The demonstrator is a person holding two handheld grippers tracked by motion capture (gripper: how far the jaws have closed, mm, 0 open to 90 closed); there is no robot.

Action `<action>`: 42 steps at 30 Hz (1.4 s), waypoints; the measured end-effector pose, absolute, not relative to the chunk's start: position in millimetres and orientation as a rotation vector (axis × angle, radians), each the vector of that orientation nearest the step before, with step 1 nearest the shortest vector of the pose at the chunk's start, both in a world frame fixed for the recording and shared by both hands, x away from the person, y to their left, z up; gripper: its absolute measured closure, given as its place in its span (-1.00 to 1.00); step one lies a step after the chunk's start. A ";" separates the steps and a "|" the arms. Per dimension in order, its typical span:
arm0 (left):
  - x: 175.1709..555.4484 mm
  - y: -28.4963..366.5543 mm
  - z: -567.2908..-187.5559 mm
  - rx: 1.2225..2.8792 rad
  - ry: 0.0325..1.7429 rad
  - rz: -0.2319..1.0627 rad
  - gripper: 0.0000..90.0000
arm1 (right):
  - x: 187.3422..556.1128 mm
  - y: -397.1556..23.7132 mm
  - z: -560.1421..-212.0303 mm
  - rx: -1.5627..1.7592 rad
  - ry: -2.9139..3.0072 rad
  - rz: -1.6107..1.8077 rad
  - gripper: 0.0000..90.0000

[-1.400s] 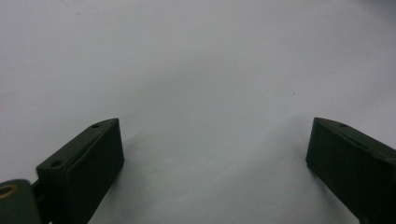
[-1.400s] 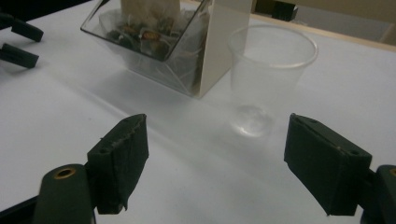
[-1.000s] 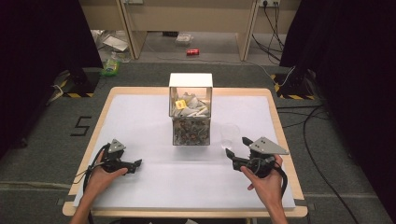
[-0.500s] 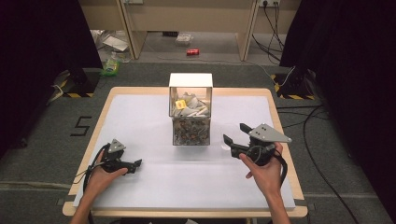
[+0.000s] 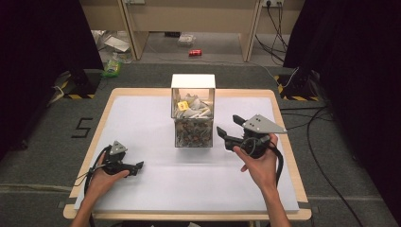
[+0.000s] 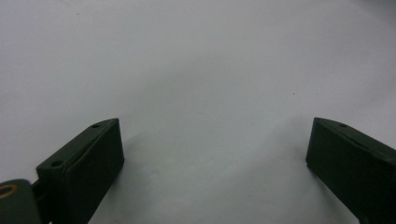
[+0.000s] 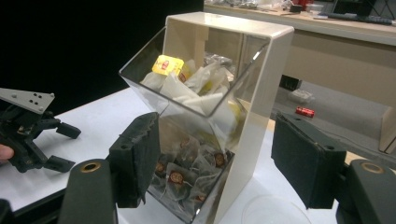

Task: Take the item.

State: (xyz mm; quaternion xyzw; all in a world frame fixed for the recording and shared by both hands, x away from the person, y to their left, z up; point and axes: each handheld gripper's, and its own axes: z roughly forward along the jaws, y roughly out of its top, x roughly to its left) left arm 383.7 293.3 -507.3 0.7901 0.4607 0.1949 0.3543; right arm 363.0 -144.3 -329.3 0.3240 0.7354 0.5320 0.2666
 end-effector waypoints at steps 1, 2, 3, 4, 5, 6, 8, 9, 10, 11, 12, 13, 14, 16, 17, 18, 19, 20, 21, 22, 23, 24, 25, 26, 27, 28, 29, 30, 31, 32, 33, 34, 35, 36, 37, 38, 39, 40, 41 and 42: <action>383.8 293.3 -507.3 2.043 1.191 0.504 -0.93 | 364.2 -143.2 -328.5 0.878 1.985 1.435 -0.24; 383.8 293.3 -507.3 2.043 1.191 0.504 -0.93 | 365.8 -142.5 -327.9 0.874 1.986 1.434 -0.24; 383.8 293.3 -507.3 2.043 1.191 0.504 -0.93 | 366.9 -141.7 -327.4 0.876 1.989 1.436 -0.23; 383.8 293.3 -507.3 2.043 1.191 0.504 -0.93 | 368.0 -140.7 -326.9 0.878 1.988 1.439 -0.22; 383.8 293.3 -507.3 2.043 1.191 0.503 -0.93 | 369.3 -140.2 -326.4 0.871 1.988 1.440 -0.22; 383.8 293.3 -507.3 2.042 1.191 0.504 -0.93 | 370.3 -139.3 -326.0 0.874 1.988 1.443 -0.21; 383.9 293.5 -507.2 2.044 1.190 0.504 -0.93 | 372.3 -137.6 -325.5 0.870 1.990 1.445 -0.20; 383.9 293.4 -507.3 2.044 1.190 0.504 -0.93 | 373.1 -136.7 -325.1 0.867 1.992 1.444 -0.20; 383.9 293.4 -507.3 2.043 1.190 0.504 -0.93 | 373.8 -135.7 -324.8 0.865 1.991 1.446 -0.19; 383.9 293.4 -507.3 2.044 1.190 0.504 -0.93 | 374.7 -134.9 -324.2 0.855 1.994 1.446 -0.18; 383.9 293.4 -507.3 2.043 1.190 0.505 -0.93 | 375.0 -133.6 -323.3 0.855 1.996 1.447 -0.17; 383.9 293.4 -507.3 2.044 1.190 0.505 -0.93 | 375.7 -132.2 -322.4 0.852 1.996 1.448 -0.17; 383.9 293.4 -507.3 2.043 1.190 0.505 -0.93 | 376.5 -130.8 -321.2 0.847 1.997 1.449 -0.17; 383.9 293.4 -507.3 2.043 1.190 0.504 -0.93 | 378.7 -128.2 -318.6 0.836 1.997 1.451 -0.17; 383.9 293.5 -507.3 2.043 1.191 0.503 -0.93 | 379.9 -126.8 -317.3 0.833 1.998 1.458 -0.17; 383.9 293.5 -507.3 2.043 1.190 0.504 -0.93 | 381.2 -125.4 -316.0 0.827 1.998 1.458 -0.16; 383.9 293.5 -507.3 2.044 1.190 0.504 -0.93 | 382.7 -123.9 -314.7 0.823 1.999 1.461 -0.15; 384.0 293.5 -507.2 2.044 1.190 0.503 -0.93 | 384.5 -122.3 -313.4 0.818 1.998 1.461 -0.14; 383.9 293.5 -507.2 2.043 1.190 0.503 -0.93 | 386.0 -120.2 -312.2 0.818 2.003 1.458 -0.14; 384.0 293.5 -507.3 2.043 1.190 0.503 -0.93 | 387.6 -117.8 -310.8 0.811 2.010 1.453 -0.12; 384.0 293.5 -507.3 2.044 1.190 0.503 -0.93 | 389.1 -114.9 -309.4 0.802 2.019 1.451 -0.11; 384.0 293.5 -507.3 2.043 1.190 0.503 -0.93 | 390.5 -111.8 -307.8 0.792 2.028 1.444 -0.10; 383.9 293.5 -507.3 2.043 1.190 0.503 -0.93 | 392.1 -108.7 -306.2 0.777 2.033 1.436 -0.07; 383.9 293.5 -507.2 2.044 1.190 0.503 -0.93 | 393.7 -105.6 -304.7 0.764 2.036 1.427 -0.04; 383.9 293.6 -507.1 2.046 1.191 0.502 -0.93 | 395.4 -102.5 -303.4 0.758 2.041 1.423 -0.02; 383.9 293.6 -507.1 2.046 1.190 0.502 -0.93 | 397.4 -99.5 -302.3 0.755 2.048 1.417 0.00; 383.9 293.6 -507.1 2.046 1.191 0.502 -0.93 | 399.5 -96.6 -301.6 0.755 2.053 1.410 0.02; 383.9 293.6 -507.1 2.046 1.191 0.502 -0.93 | 401.8 -93.9 -301.0 0.757 2.057 1.401 0.04; 383.9 293.6 -507.1 2.046 1.191 0.502 -0.93 | 404.2 -91.4 -300.7 0.762 2.059 1.393 0.05; 383.9 293.6 -507.1 2.046 1.191 0.502 -0.93 | 406.9 -89.3 -300.5 0.768 2.061 1.386 0.07; 383.9 293.6 -507.1 2.046 1.190 0.502 -0.93 | 409.9 -87.7 -300.4 0.774 2.064 1.383 0.08; 383.9 293.6 -507.1 2.046 1.191 0.502 -0.93 | 412.8 -85.8 -300.5 0.780 2.072 1.380 0.10; 383.9 293.6 -507.1 2.046 1.191 0.502 -0.93 | 415.8 -84.0 -300.5 0.779 2.076 1.372 0.12; 383.9 293.6 -507.1 2.045 1.191 0.502 -0.93 | 418.5 -82.1 -300.5 0.781 2.079 1.363 0.14; 383.9 293.6 -507.1 2.046 1.191 0.502 -0.93 | 421.3 -80.2 -300.5 0.780 2.083 1.354 0.17; 383.9 293.6 -507.1 2.046 1.191 0.501 -0.93 | 424.0 -78.5 -300.6 0.775 2.086 1.342 0.20; 383.9 293.5 -507.1 2.045 1.191 0.502 -0.93 | 426.4 -77.0 -300.7 0.779 2.093 1.332 0.23; 383.9 293.6 -507.1 2.046 1.191 0.502 -0.93 | 429.0 -75.6 -301.2 0.780 2.093 1.330 0.26; 383.9 293.6 -507.1 2.045 1.191 0.501 -0.93 | 431.4 -74.2 -301.8 0.789 2.100 1.328 0.27; 383.9 293.6 -507.1 2.045 1.191 0.502 -0.93 | 433.6 -72.9 -302.7 0.795 2.104 1.315 0.28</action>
